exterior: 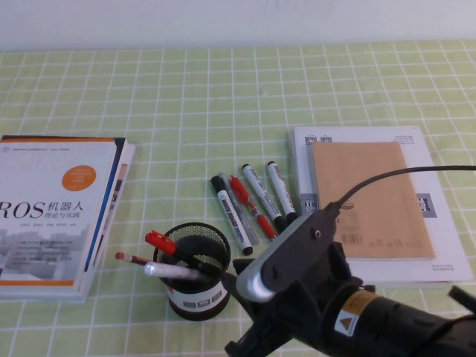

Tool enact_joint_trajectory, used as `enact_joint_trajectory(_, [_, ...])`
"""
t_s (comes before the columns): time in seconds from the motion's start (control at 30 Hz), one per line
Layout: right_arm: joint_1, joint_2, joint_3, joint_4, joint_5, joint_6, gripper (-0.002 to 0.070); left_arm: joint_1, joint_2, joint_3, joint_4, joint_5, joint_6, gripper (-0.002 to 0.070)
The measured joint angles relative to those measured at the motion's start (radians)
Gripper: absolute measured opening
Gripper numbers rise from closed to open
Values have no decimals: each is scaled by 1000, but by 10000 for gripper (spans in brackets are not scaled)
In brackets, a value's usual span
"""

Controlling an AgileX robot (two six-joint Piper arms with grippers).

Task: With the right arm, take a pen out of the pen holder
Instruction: 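Take a marker out of the pen holder and lay it on the table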

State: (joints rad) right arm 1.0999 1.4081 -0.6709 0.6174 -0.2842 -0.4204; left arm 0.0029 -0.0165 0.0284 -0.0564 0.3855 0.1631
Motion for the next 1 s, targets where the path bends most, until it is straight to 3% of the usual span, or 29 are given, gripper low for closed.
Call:
enact_joint_trajectory(0.23, [105, 129, 0, -21, -313, 0, 350, 0, 0, 0, 0, 0, 0, -6])
enact_joint_trajectory(0.33, [139, 200, -2, -23, -432, -41, 397, 0, 0, 0, 0, 0, 0, -6])
enact_joint_trajectory(0.57, [218, 311, -9, -14, -619, -90, 416, 0, 0, 0, 0, 0, 0, -6])
enact_joint_trajectory(1.0, [230, 369, -132, 84, -609, -223, 417, 0, 0, 0, 0, 0, 0, -6])
